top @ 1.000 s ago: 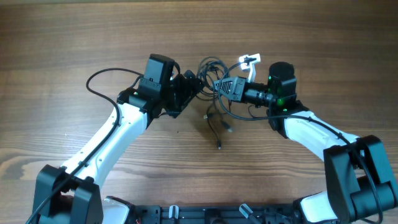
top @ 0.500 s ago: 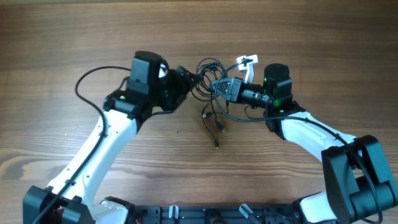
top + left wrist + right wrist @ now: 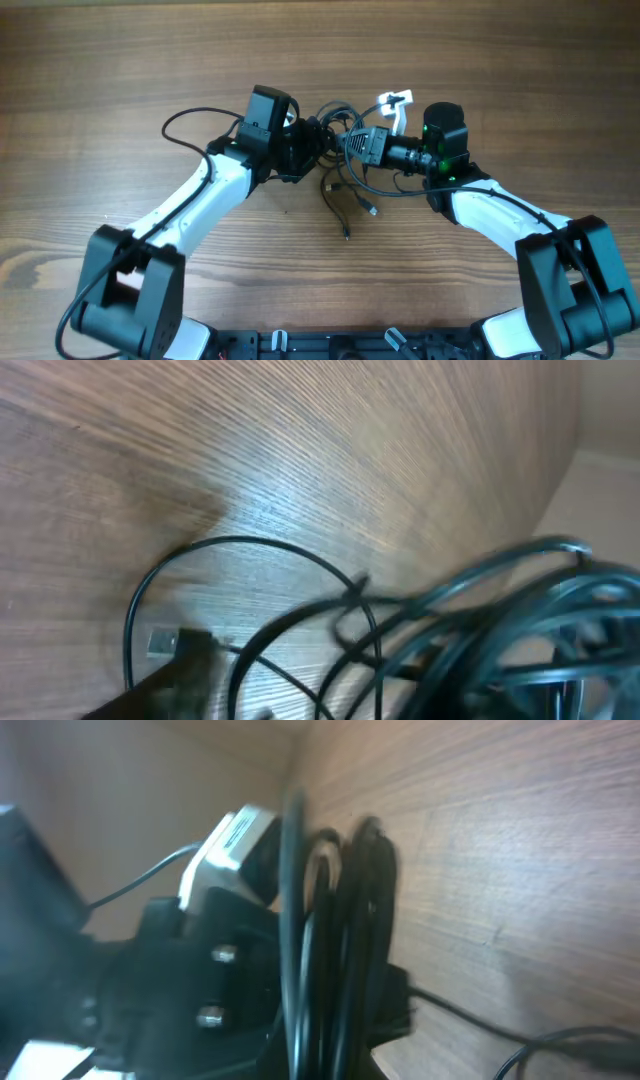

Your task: Untangle cables

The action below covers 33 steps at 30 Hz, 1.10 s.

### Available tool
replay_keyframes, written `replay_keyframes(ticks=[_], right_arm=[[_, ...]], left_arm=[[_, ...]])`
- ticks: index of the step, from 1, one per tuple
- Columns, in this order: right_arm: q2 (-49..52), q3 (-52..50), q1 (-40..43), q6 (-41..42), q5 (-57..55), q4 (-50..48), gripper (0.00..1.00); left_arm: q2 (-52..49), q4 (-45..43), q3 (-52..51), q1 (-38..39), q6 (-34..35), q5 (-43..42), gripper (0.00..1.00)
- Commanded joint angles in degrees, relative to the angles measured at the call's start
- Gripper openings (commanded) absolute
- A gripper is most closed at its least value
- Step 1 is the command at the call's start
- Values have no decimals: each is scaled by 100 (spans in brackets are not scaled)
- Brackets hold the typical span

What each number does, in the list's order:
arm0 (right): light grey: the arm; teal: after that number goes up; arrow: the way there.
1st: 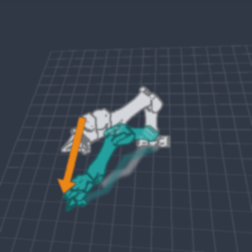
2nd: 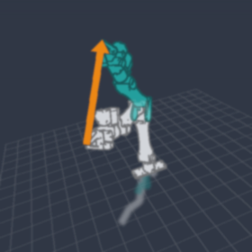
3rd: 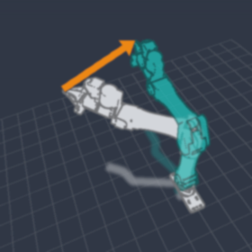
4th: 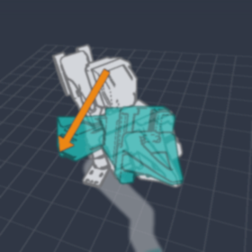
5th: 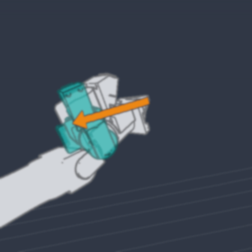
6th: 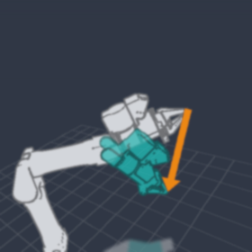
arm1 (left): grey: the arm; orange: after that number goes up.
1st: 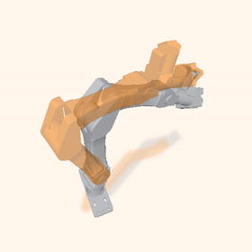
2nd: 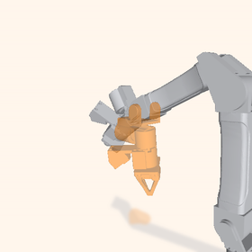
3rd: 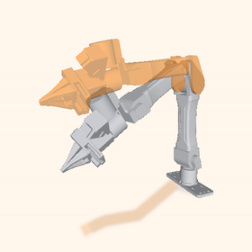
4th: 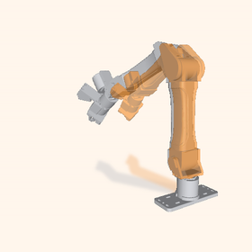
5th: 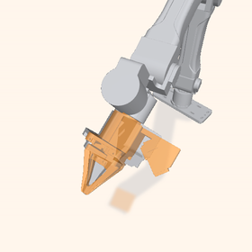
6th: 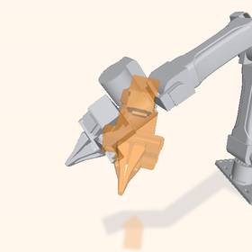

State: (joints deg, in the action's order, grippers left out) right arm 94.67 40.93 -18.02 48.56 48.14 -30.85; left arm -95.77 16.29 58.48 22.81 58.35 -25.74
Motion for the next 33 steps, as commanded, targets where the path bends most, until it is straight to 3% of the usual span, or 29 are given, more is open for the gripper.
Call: replay_keyframes(ticks=[1,2,3,5,6,10,13,16,21,26,28,33], right_arm=[[26,31,-13,-37,293,-105,6],[26,31,-13,-39,291,-105,11],[26,31,-11,-46,291,-103,19],[26,31,11,-59,293,-90,41],[26,31,52,-101,293,-26,62],[26,31,389,-1078,291,673,100],[-2,33,527,-1554,334,892,100],[-315,35,522,-1934,492,890,100],[-1180,35,13,-2457,48,898,100],[-1196,33,-1252,-3213,-2363,890,100],[-1078,33,-1655,-3342,-2955,721,100],[-761,33,-2044,-3620,-3077,435,100]], left_arm=[[-385,85,24,127,-118,96,22],[-424,114,24,136,-157,122,7],[-422,151,24,136,-317,170,4],[-339,225,26,-11,-1062,243,4],[-208,376,26,-181,-1545,245,4],[396,1049,26,-863,-2855,243,4],[938,1419,26,-1189,-3663,245,4],[1325,1456,26,-1207,-3724,535,4],[1720,1574,26,-1207,-2100,1864,4],[1902,1641,26,-1204,-1032,1897,4],[2002,1762,26,-1185,-763,1873,4],[2120,1762,26,-730,-664,1836,4]])
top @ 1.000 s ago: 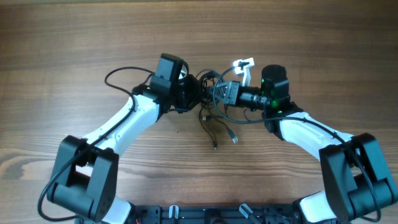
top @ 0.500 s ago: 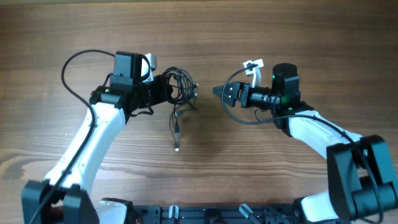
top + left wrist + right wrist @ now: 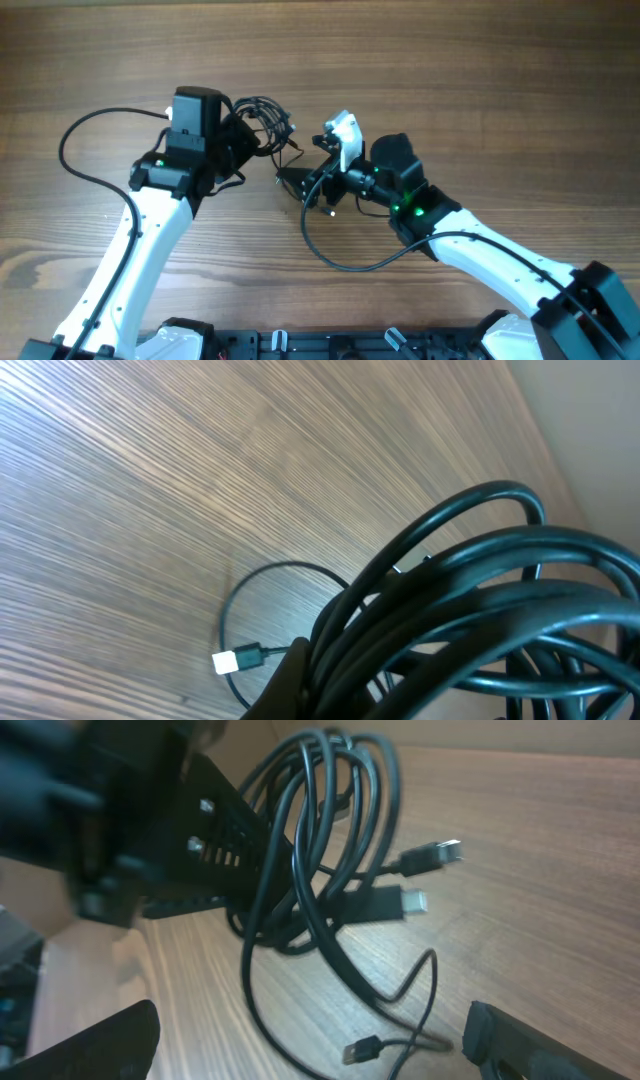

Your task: Untangle cables

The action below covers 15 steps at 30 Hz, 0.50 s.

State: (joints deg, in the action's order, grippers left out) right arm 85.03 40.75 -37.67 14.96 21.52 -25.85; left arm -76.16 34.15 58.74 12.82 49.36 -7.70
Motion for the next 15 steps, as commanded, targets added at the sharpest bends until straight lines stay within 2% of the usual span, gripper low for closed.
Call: replay_keyframes(ticks=[1,2,3,4,5,6,9,11,12,14,15], right_arm=[[249,50,-79,-254,-413,-68,97],[273,50,-79,-256,-363,-61,96],[280,50,-79,-256,-210,-59,78],[278,50,-79,-243,44,-66,50],[271,50,-79,-59,302,-57,16],[271,50,-76,428,654,46,4],[227,50,-68,809,1305,636,5],[96,50,9,807,2024,1222,5],[17,50,72,811,2308,1360,5],[-155,50,236,817,2675,1388,5],[-254,50,323,844,2710,1388,5]], left_arm=[[160,-24,0,374,234,33,4],[160,-26,0,446,236,33,4],[160,-48,0,540,247,35,4],[160,-52,0,590,256,70,4],[160,-35,0,610,254,210,4],[160,26,0,605,245,542,4],[160,166,0,603,186,1711,4],[157,269,0,603,175,3097,4],[157,280,0,603,-37,3495,4],[157,280,0,603,-435,3630,4],[157,302,0,603,-439,3626,13]])
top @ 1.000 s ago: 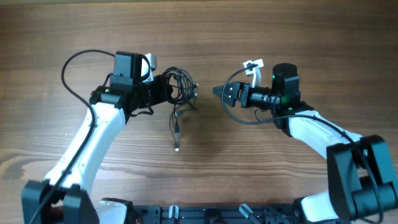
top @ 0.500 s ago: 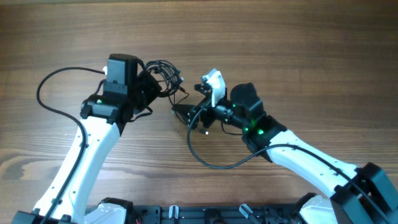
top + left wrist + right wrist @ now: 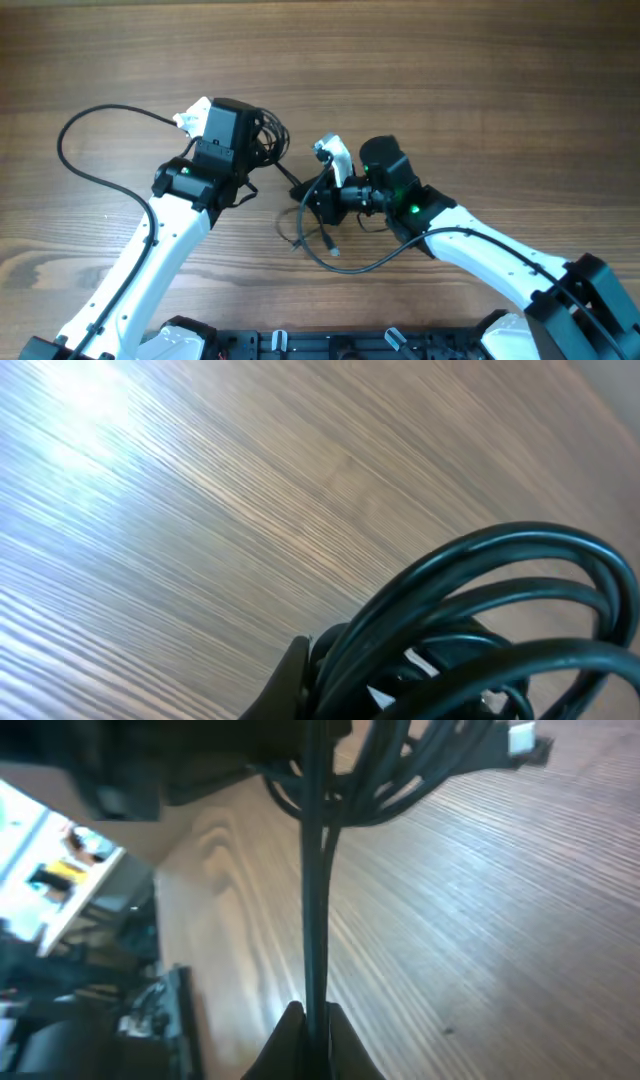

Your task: Untangle cables

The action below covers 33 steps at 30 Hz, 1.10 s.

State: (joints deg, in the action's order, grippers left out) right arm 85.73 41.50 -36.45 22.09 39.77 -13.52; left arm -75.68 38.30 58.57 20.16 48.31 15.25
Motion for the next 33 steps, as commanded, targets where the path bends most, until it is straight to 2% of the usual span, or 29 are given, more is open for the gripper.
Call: replay_keyframes(ticks=[1,3,6,9,11,12,13,14,15,16,17,18,21,24,27,33], right_arm=[[-420,-24,299,153,881,155,5],[-557,-22,494,146,881,155,5],[-658,-22,761,203,883,155,5],[-658,-22,881,208,876,245,4],[-658,-22,879,225,879,293,4],[-658,-22,879,321,881,256,4],[-658,-22,879,409,879,184,5],[-658,-22,881,514,855,120,4],[-656,-22,885,599,754,83,5],[-656,-24,885,671,577,94,4],[-656,-24,885,688,345,118,5],[-656,-24,885,708,114,162,5],[-645,-24,883,634,-37,63,5],[-645,-24,883,647,-518,46,4],[-645,-24,883,662,-525,44,5],[-645,-24,883,667,-525,55,5]], left_arm=[[109,-61,17,-131,-332,1307,43],[109,44,17,-131,-332,1268,100],[109,70,17,-131,-264,741,100],[109,-13,17,-131,-264,-907,100],[109,-7,17,-131,-20,-1547,100],[109,-15,17,-131,208,-1801,92],[109,-39,17,-131,219,-2087,63],[109,-28,17,-131,72,-2245,49],[109,0,17,-125,-273,-2293,49],[109,55,17,-127,-540,-2302,58],[109,153,17,-127,-660,-2288,87],[109,289,17,-144,-678,-2288,97],[87,542,15,-142,-662,-2288,100],[13,927,15,-142,68,-2297,100],[-24,1113,-153,-142,190,-2337,98],[-133,-1005,-1266,-142,195,-3545,100]])
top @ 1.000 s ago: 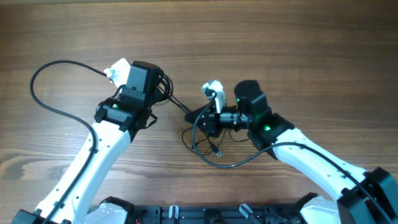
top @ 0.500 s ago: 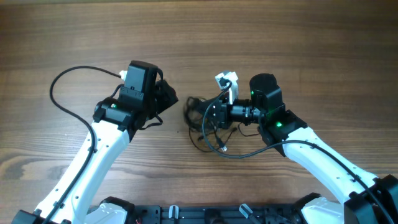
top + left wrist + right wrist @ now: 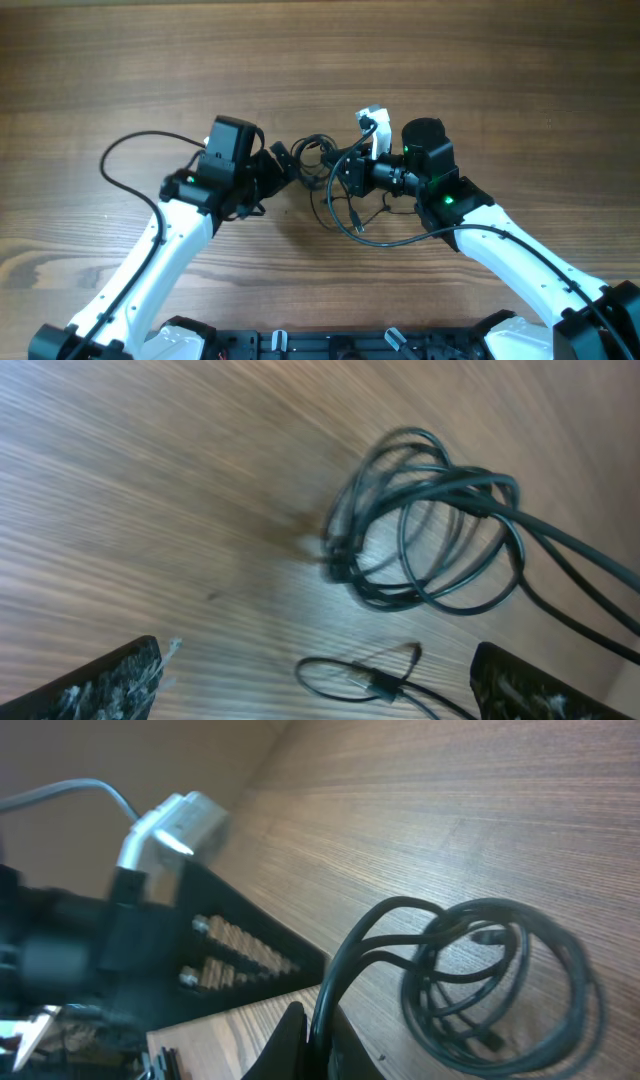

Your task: Untangle cables

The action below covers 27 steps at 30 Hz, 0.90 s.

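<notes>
A coil of black cables lies on the wooden table between my two grippers; it shows as several overlapping loops in the left wrist view. My left gripper stands open just left of the coil, with nothing between its fingers. My right gripper is shut on a thick black strand that runs up into the coil. A thin black cable with a small plug loops on the table in front of the coil.
The wooden table runs on all round. The left arm's own black lead arcs out to the left of it. A white plug sticks up from the right wrist. The left gripper's body fills the right wrist view's left side.
My left gripper was shut on the coil and is now open, with the coil lying ahead of it. Both arms and the coil now stand further right. The right gripper still holds its strand.
First both grippers were close together at the tangle near the table's middle. Then the left gripper held the coil further left while the right gripper stood open beside it. Then the right gripper was shut on a strand. Now the left gripper is open, off the coil.
</notes>
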### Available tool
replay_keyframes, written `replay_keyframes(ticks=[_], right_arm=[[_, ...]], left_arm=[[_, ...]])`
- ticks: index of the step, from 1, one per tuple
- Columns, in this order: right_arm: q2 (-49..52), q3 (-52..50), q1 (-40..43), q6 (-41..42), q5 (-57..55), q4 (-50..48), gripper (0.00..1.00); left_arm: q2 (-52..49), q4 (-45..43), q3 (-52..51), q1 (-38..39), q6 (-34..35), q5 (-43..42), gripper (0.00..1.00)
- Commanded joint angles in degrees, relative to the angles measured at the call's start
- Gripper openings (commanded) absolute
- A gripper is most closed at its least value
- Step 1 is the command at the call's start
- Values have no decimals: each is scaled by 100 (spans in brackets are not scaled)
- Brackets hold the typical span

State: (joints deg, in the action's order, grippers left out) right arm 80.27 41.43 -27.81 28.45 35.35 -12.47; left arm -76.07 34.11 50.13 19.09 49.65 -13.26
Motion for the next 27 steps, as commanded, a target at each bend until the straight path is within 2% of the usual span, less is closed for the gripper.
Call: replay_keyframes(ticks=[1,4,7,13,14,16,17,19,21,23,25,27], right_arm=[[-98,-17,20,76,-83,-50,5],[-98,-17,20,175,70,-61,5],[-98,-17,20,184,437,-153,5],[-101,-17,20,627,815,-514,5],[-101,-17,20,629,994,-555,4],[-101,-17,22,776,1106,-555,4],[-101,-17,22,776,1104,-586,4],[-101,-17,20,804,1104,-647,5],[-101,-17,20,977,1106,-697,4],[-101,-17,22,1008,1102,-708,4],[-101,-17,61,863,1075,-664,5],[-98,-17,168,605,859,-284,5]], left_arm=[[-179,-767,-498,-35,149,-684,100],[-520,-1169,-520,-35,157,-634,100],[-1029,-1674,-520,-7,-168,-625,100],[-1663,-2223,-520,131,-315,-984,99],[-1709,-2306,-520,133,-315,-986,95],[-1749,-2498,-520,131,-315,-986,73],[-1749,-2511,-520,133,-313,-994,58],[-1749,-2511,-520,160,-313,-1012,35],[-1749,-2577,-520,254,-313,-1010,23],[-1749,-2590,-520,376,-317,-984,4],[-1746,-2385,-520,372,-505,-822,4],[-1657,-1884,-518,125,-1036,-726,4]])
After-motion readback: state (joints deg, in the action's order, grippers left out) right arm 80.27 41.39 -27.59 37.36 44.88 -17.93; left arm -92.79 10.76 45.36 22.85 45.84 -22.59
